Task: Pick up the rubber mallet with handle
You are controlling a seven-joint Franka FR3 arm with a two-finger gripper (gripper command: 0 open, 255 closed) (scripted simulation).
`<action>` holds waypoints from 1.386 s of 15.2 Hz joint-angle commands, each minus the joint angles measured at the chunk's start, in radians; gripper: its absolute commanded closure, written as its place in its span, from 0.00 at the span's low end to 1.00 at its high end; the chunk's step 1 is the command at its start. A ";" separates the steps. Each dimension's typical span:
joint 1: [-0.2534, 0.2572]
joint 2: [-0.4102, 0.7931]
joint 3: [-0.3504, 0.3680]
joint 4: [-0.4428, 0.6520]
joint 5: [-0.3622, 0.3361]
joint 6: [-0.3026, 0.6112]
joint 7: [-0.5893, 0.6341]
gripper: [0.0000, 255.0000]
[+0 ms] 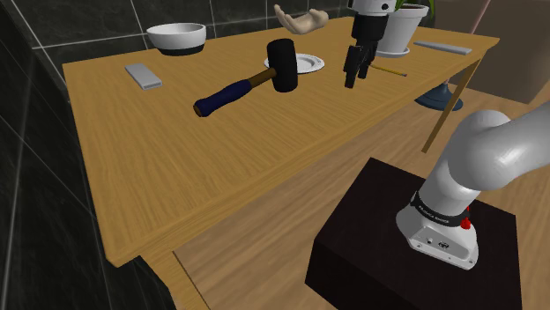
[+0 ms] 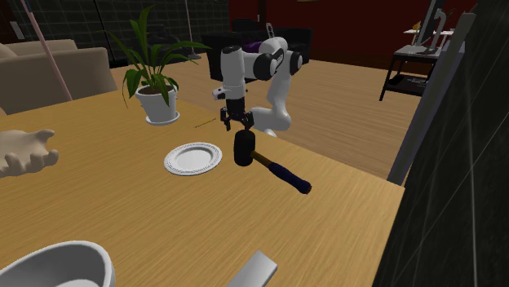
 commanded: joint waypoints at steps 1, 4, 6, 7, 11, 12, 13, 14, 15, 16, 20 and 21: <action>0.000 0.000 0.000 0.000 0.000 0.000 0.000 0.00; 0.053 0.137 -0.006 0.121 -0.012 -0.004 -0.114 0.00; 0.085 0.223 -0.005 0.203 -0.017 -0.014 -0.189 0.00; 0.101 0.264 -0.003 0.245 -0.019 -0.021 -0.226 0.00; 0.158 0.419 0.013 0.415 -0.028 -0.059 -0.369 0.00; 0.172 0.455 0.019 0.457 -0.030 -0.071 -0.404 0.00; 0.185 0.491 0.026 0.500 -0.033 -0.084 -0.438 0.00; 0.197 0.526 0.033 0.543 -0.036 -0.097 -0.472 0.00; 0.209 0.561 0.042 0.586 -0.039 -0.111 -0.505 0.00; 0.222 0.594 0.051 0.629 -0.043 -0.126 -0.538 0.00; 0.270 0.722 0.094 0.799 -0.064 -0.189 -0.665 0.00; 0.282 0.752 0.107 0.841 -0.070 -0.206 -0.695 0.00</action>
